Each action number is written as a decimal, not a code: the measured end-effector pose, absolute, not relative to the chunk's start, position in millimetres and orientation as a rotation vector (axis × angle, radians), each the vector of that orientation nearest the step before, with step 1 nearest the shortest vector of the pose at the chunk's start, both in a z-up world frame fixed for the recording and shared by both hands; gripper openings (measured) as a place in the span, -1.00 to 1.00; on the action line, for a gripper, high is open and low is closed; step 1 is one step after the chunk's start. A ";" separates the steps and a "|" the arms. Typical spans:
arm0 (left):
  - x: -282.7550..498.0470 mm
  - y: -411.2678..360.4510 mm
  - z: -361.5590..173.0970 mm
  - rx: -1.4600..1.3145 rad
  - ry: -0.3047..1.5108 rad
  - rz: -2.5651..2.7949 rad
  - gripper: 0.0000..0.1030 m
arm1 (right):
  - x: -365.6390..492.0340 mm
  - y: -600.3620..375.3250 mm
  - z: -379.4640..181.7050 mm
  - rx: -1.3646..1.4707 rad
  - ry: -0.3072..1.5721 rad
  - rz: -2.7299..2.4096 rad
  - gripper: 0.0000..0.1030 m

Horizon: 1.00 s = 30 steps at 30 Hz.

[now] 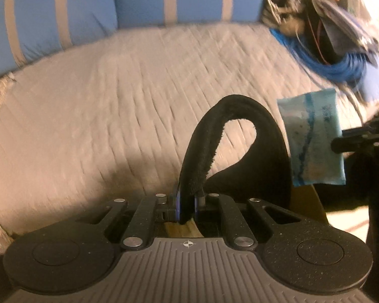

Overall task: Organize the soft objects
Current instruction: 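Carry the earmuffs and blue packet to the cardboard box, then open both grippers to drop the earmuffs and blue packet into the box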

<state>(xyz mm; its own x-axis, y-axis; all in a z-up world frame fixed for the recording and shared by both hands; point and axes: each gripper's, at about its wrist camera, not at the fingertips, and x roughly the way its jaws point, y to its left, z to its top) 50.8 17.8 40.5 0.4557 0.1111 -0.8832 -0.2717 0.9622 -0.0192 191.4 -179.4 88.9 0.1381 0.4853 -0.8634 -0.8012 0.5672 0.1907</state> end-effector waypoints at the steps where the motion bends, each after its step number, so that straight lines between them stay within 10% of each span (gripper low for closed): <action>1: 49.4 16.6 35.1 -0.176 1.096 0.228 -0.81 | 187.4 -180.1 84.3 -0.373 1.094 0.959 -0.78; 12: 43.4 31.2 -8.9 -0.373 1.288 0.201 -0.79 | 182.1 -178.6 37.0 -0.410 1.318 0.914 -0.77; 15: 41.9 35.9 -15.0 -0.434 1.311 0.195 -0.44 | 184.4 -175.1 27.0 -0.386 1.384 0.893 -0.68; 17: 38.5 34.4 -10.6 -0.429 1.290 0.195 0.26 | 181.6 -173.9 27.0 -0.404 1.375 0.885 0.22; 19: 36.6 30.0 -5.5 -0.419 1.268 0.196 0.43 | 177.2 -173.2 30.5 -0.427 1.341 0.889 0.77; 30: 26.3 11.7 22.5 -0.404 1.241 0.272 0.85 | 152.7 -174.7 42.0 -0.510 1.281 0.864 1.00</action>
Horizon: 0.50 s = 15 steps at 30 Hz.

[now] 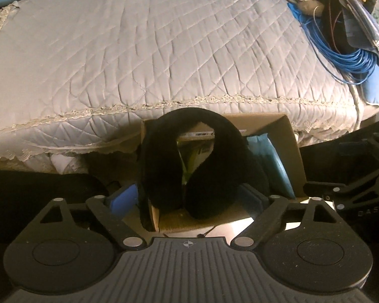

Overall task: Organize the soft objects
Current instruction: 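Open both grippers to drop the earmuffs and blue packet into the box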

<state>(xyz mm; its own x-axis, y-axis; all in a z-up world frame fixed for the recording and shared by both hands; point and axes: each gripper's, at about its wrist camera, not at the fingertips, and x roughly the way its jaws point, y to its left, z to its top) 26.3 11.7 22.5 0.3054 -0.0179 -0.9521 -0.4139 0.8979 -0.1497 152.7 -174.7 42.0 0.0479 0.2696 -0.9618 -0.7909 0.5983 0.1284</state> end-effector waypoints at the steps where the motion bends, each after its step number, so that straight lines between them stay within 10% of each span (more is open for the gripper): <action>1: 23.5 9.5 24.2 -0.402 1.240 0.278 0.94 | 149.7 -175.7 43.7 -0.521 1.273 0.858 1.00; 15: -8.5 -17.2 29.3 -0.355 1.265 0.334 1.00 | 111.5 -186.5 50.9 -0.603 1.254 0.860 1.00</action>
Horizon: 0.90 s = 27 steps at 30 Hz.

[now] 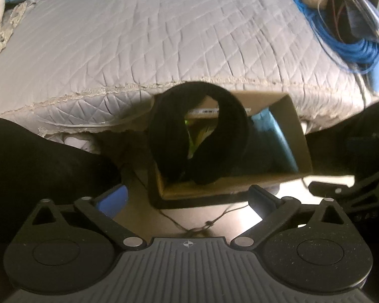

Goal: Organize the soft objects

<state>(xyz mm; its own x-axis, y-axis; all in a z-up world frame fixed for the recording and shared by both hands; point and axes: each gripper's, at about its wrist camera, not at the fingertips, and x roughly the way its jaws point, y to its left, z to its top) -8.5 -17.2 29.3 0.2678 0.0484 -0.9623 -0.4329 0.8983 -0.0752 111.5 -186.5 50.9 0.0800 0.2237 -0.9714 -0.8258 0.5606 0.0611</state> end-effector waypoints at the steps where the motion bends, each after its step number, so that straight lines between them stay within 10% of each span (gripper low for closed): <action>1: -10.1 -19.7 29.0 -0.339 1.268 0.336 1.00 | 108.6 -186.3 50.8 -0.607 1.251 0.862 1.00; 27: -17.7 -27.8 27.5 -0.319 1.250 0.327 1.00 | 104.0 -192.5 49.0 -0.594 1.215 0.848 1.00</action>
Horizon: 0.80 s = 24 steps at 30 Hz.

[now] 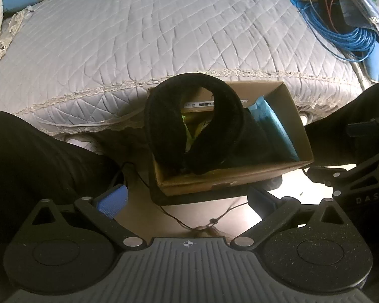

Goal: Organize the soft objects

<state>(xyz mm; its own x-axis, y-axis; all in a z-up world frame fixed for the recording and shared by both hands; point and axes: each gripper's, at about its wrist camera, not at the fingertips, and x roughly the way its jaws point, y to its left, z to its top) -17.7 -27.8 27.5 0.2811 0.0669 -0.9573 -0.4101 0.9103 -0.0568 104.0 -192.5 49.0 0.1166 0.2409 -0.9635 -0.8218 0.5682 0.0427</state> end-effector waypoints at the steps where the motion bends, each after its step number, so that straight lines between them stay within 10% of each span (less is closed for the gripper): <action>1: -17.8 -27.5 27.7 -0.321 1.250 0.327 1.00 | 103.9 -192.3 49.6 -0.595 1.211 0.852 1.00; 24: -17.4 -29.4 27.8 -0.314 1.254 0.327 1.00 | 103.2 -194.1 49.1 -0.604 1.207 0.850 1.00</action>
<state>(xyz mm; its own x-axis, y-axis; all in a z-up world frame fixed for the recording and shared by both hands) -17.4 -29.4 27.8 0.2779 0.0689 -0.9581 -0.4075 0.9117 -0.0527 103.2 -194.1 49.1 0.1227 0.2391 -0.9632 -0.8259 0.5627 0.0345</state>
